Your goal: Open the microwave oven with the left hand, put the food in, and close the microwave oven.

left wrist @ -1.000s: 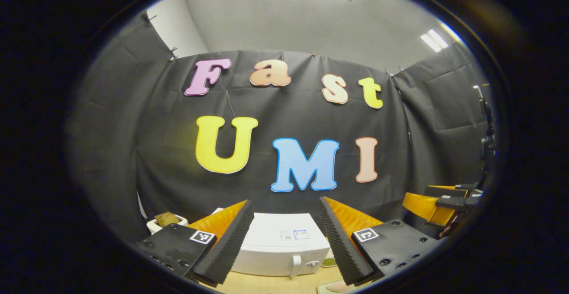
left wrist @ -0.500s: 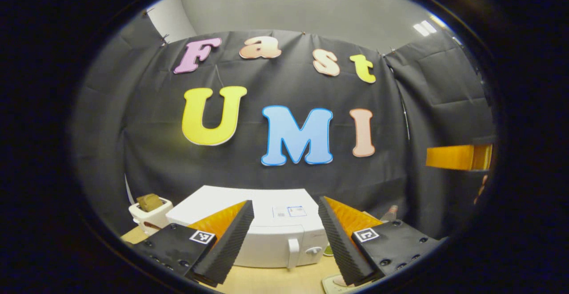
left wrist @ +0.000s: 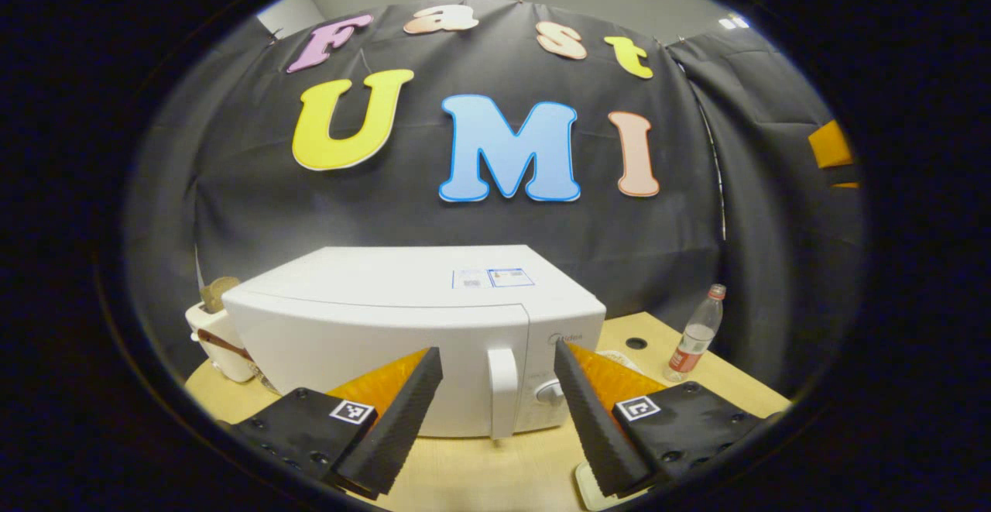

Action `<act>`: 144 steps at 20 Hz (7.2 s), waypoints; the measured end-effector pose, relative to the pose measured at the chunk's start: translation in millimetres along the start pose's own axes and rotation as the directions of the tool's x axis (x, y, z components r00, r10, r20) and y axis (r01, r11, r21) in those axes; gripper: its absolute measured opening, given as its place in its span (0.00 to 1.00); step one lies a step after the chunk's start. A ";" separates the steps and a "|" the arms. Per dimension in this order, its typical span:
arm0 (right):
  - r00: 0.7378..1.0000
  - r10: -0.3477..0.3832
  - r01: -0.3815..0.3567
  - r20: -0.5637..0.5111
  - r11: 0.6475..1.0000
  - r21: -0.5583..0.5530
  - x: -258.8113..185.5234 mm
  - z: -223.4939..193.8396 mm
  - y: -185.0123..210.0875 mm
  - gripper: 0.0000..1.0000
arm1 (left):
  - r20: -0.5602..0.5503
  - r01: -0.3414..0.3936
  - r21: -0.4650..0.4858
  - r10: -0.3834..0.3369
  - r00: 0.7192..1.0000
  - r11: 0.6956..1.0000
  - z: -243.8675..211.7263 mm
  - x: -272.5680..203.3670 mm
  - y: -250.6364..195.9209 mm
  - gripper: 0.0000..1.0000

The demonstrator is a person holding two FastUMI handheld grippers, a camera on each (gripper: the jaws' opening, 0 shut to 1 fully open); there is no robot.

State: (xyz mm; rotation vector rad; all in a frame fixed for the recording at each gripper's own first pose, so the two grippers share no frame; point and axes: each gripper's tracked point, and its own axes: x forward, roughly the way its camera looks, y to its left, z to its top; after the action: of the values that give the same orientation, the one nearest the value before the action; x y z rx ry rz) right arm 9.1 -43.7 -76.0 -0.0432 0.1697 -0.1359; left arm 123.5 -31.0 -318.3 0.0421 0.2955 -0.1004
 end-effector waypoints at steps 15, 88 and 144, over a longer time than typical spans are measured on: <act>0.999 -0.006 0.003 -0.050 0.999 -0.048 10.0 -13.3 -5.0 0.97 | -0.095 0.003 -0.006 -0.003 0.995 1.000 -56.4 48.3 -8.4 0.29; 0.706 0.111 -0.185 -0.699 0.982 -0.031 26.0 -322.8 60.8 0.98 | -0.517 0.439 0.231 -0.272 0.811 0.869 -129.3 -297.8 358.2 0.31; 0.930 0.322 -0.244 -0.175 0.190 -0.951 204.4 -226.6 351.3 0.63 | 0.104 -0.404 -0.036 0.405 0.908 0.914 106.5 -418.7 281.9 1.00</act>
State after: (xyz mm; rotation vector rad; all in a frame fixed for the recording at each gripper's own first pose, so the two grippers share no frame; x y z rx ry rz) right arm 216.0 268.7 -352.0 -1.3212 0.1713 0.3963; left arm -214.6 282.1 -86.4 0.0832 0.1719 0.3129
